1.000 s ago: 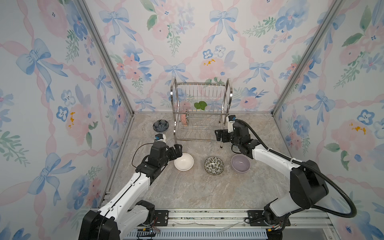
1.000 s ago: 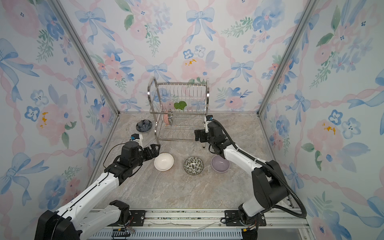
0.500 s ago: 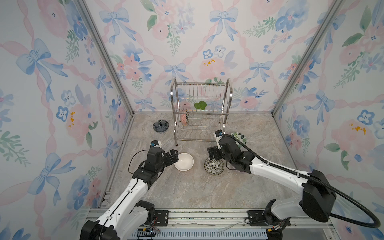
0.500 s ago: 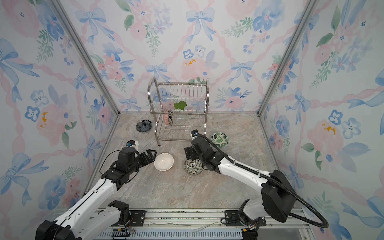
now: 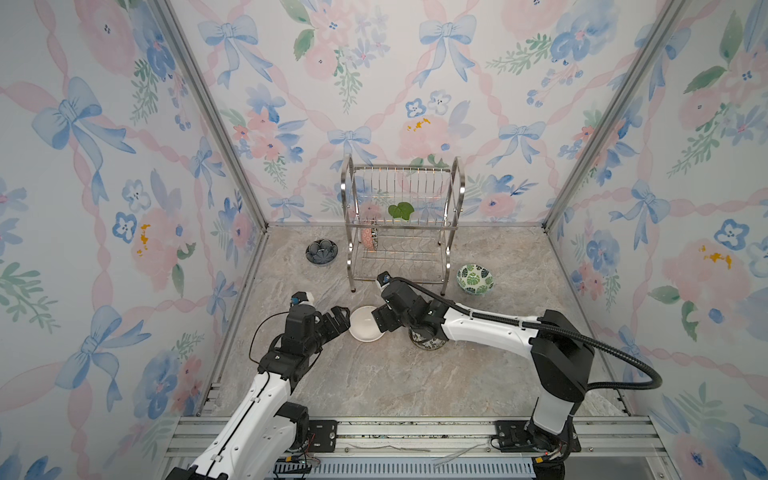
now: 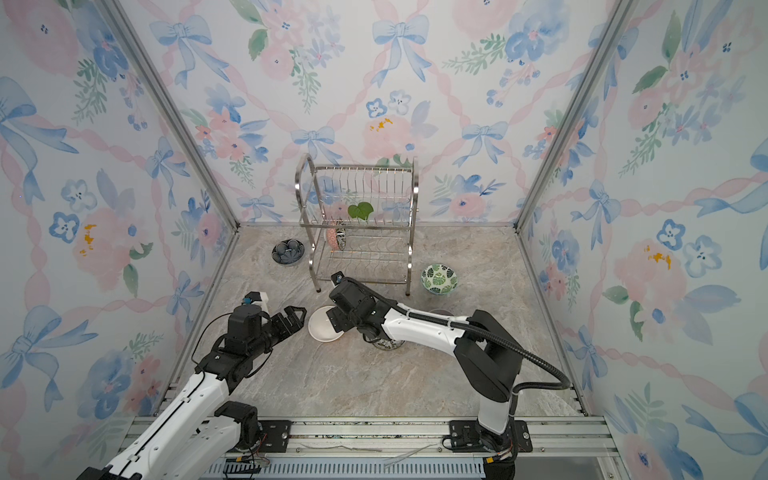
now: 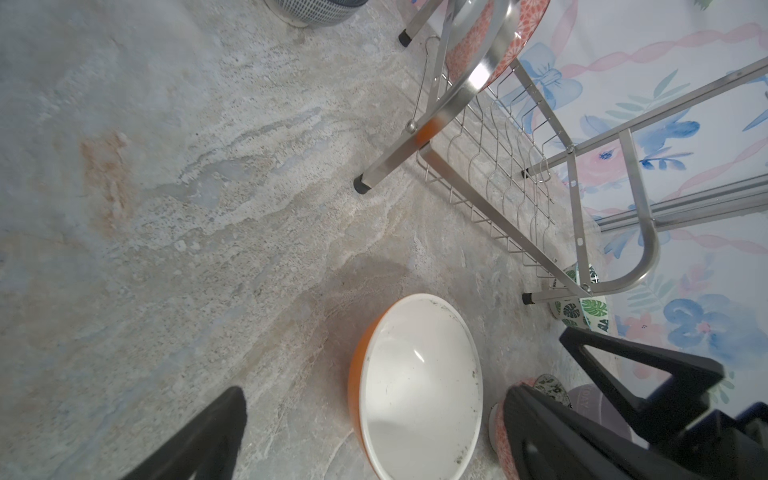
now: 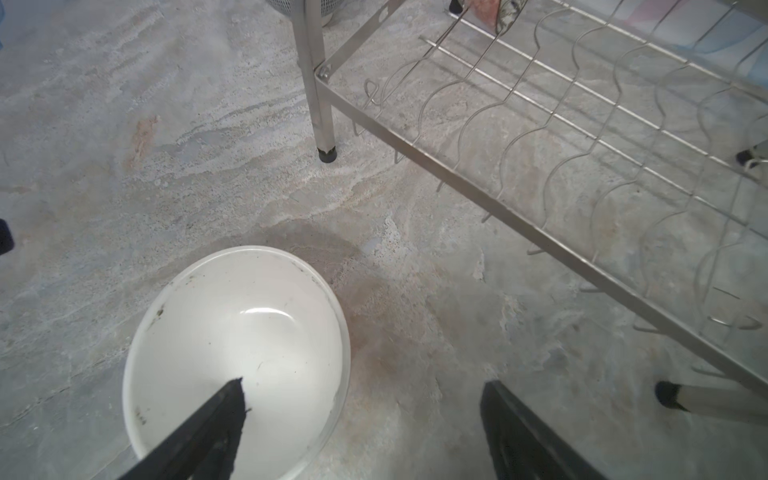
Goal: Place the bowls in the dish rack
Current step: 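Move the right gripper over the white orange-backed bowl and lower it, then close the right gripper on the white bowl's rim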
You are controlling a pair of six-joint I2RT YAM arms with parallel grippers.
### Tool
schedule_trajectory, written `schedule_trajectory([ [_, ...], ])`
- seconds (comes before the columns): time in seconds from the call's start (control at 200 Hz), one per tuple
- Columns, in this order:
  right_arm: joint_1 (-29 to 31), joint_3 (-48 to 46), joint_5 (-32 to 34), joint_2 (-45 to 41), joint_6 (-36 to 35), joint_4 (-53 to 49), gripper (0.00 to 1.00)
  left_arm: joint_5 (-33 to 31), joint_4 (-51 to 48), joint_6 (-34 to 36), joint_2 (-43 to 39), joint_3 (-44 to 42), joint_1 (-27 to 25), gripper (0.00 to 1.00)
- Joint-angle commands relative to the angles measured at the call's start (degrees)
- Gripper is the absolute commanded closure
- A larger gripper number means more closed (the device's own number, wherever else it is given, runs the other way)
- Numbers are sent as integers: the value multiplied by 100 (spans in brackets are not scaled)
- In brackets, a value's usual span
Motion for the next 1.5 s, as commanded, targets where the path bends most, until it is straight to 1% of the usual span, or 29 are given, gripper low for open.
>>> schedule_trajectory([
  [0.0, 54, 246, -96, 279, -47, -547, 16, 297, 141, -134, 30, -97, 46, 2],
  [0.085, 54, 294, -158, 434, 27, -522, 19, 397, 191, -130, 35, -132, 50, 2],
  [0.275, 68, 498, -211, 768, 108, -588, 24, 280, 288, -248, -232, -344, 62, 2],
  [0.41, 109, 568, -335, 943, 149, -514, 29, 472, 288, -373, -323, -352, 115, 2],
  [0.585, 94, 653, -394, 1020, 158, -532, 44, 478, 114, -261, -345, -212, 150, 2],
  [0.69, 57, 671, -376, 989, 144, -618, 52, 558, 117, -211, -185, -135, 163, 2],
  [0.78, 34, 662, -387, 933, 153, -648, 56, 596, 110, -88, -50, -30, 164, 2],
  [0.865, 20, 668, -338, 888, 128, -723, 63, 539, 91, -43, -34, -6, 159, 2],
  [0.92, 12, 663, -296, 862, 94, -762, 69, 504, 82, -28, -68, -9, 159, 2],
  [1.105, -89, 619, -254, 841, 67, -873, 81, 458, 25, 132, -172, -26, 161, 2],
  [1.185, -141, 518, -252, 785, 100, -847, 82, 415, 38, 167, -128, -22, 162, 2],
  [1.27, -188, 386, -224, 697, 110, -832, 86, 385, 36, 196, -19, 22, 165, 2],
  [1.395, -285, 240, -184, 535, 80, -879, 86, 441, 33, 233, 63, 104, 159, 2],
  [1.495, -406, 128, -21, 418, -7, -946, 86, 435, 47, 267, 58, 146, 159, 2],
])
